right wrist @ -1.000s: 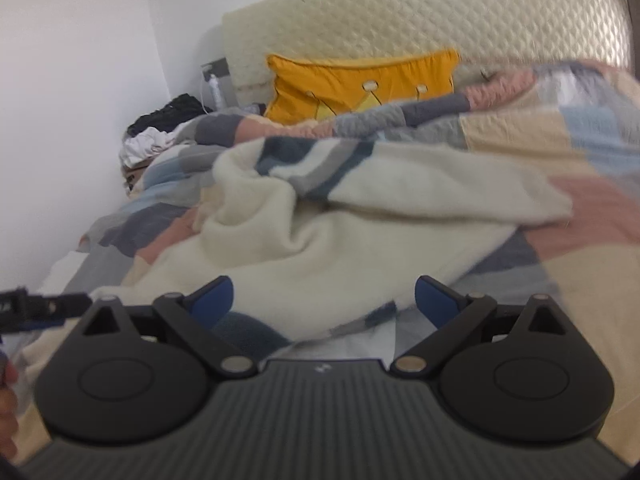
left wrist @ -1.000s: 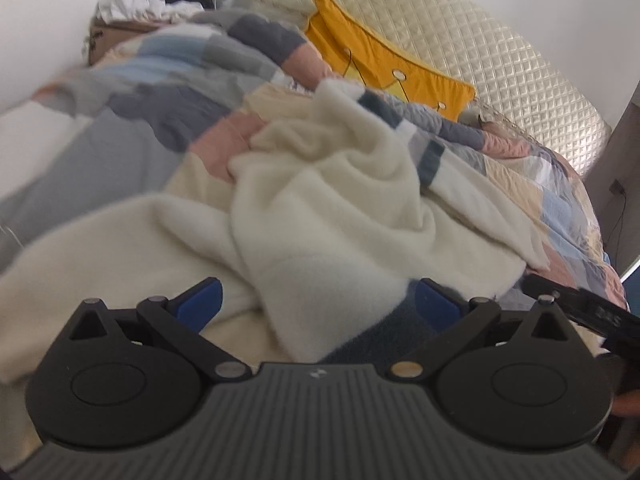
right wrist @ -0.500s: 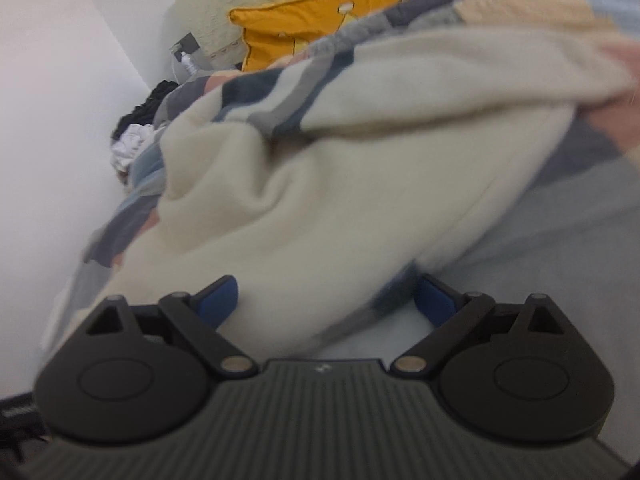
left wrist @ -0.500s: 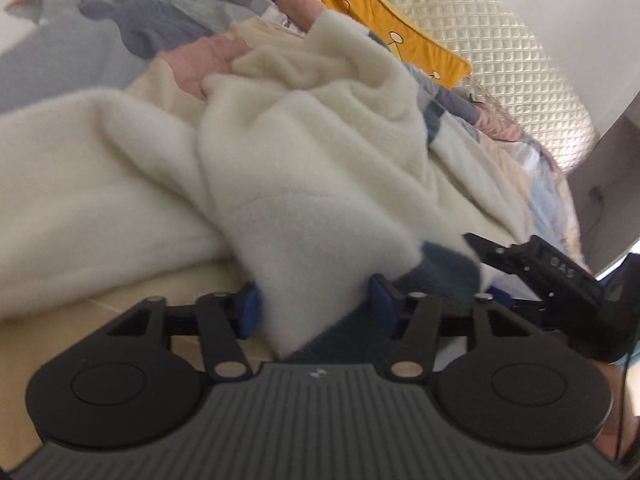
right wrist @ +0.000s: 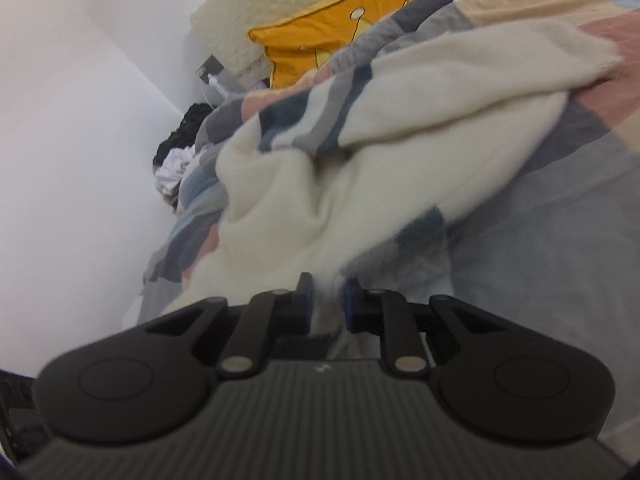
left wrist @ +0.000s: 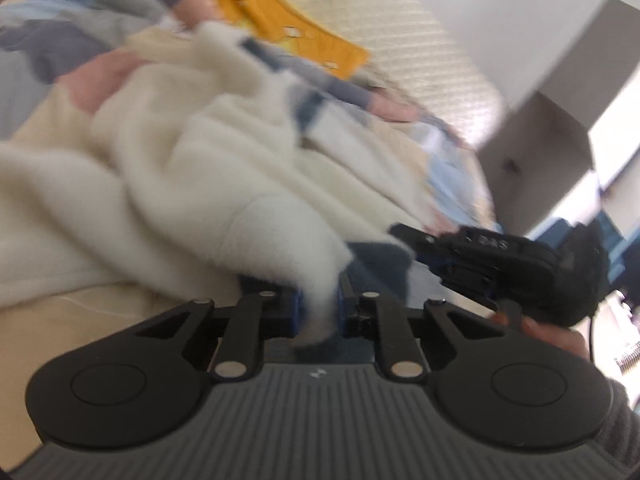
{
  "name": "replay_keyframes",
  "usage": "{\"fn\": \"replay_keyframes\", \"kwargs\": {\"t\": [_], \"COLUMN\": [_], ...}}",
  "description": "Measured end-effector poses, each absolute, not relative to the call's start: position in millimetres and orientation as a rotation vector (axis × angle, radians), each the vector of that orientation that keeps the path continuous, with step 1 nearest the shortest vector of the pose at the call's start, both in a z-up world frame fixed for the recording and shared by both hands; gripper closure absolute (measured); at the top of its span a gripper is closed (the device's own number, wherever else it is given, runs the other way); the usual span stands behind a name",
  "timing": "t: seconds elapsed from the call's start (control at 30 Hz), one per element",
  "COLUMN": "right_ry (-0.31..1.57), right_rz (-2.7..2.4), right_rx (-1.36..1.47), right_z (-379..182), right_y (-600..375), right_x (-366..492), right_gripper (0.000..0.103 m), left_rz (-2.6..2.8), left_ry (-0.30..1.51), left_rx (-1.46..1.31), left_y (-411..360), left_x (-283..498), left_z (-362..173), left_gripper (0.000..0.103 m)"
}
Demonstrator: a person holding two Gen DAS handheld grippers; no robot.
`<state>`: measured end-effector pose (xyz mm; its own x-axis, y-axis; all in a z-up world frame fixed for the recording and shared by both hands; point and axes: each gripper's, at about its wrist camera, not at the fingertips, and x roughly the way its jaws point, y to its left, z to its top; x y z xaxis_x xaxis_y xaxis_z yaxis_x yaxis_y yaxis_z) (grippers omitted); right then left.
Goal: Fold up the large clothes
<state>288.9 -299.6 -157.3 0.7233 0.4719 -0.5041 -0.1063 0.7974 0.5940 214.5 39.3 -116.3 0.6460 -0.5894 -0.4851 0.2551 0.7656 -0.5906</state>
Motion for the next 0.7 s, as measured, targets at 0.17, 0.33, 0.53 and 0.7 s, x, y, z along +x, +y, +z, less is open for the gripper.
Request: {"fn": "replay_keyframes", "kwargs": {"t": [0.17,0.33,0.53,0.7], "right_ry": [0.637,0.612,0.562,0.626], "right_rz": [0.287,0.242,0.101,0.002], "right_rx": [0.518,0.42,0.344,0.341], "right_z": [-123,-99,-84,-102], "right_y": [-324,-348,-388,-413], "right_x": [246,198,152,150], "right_gripper": [0.086,0.086,0.086,0.086], "left_rz": [-0.675,-0.813,-0.934,-0.92], "left_ry": [0.681,0.675,0.714,0.788], "left_rx": [-0.503,-0.521,-0.425,-0.372], "left_y": [7,-34,-116,-150], "left_x": [170,131,85,86], "left_z": [-91,-73,-71,-92], "left_gripper": [0.085,0.085,0.085,0.085]}}
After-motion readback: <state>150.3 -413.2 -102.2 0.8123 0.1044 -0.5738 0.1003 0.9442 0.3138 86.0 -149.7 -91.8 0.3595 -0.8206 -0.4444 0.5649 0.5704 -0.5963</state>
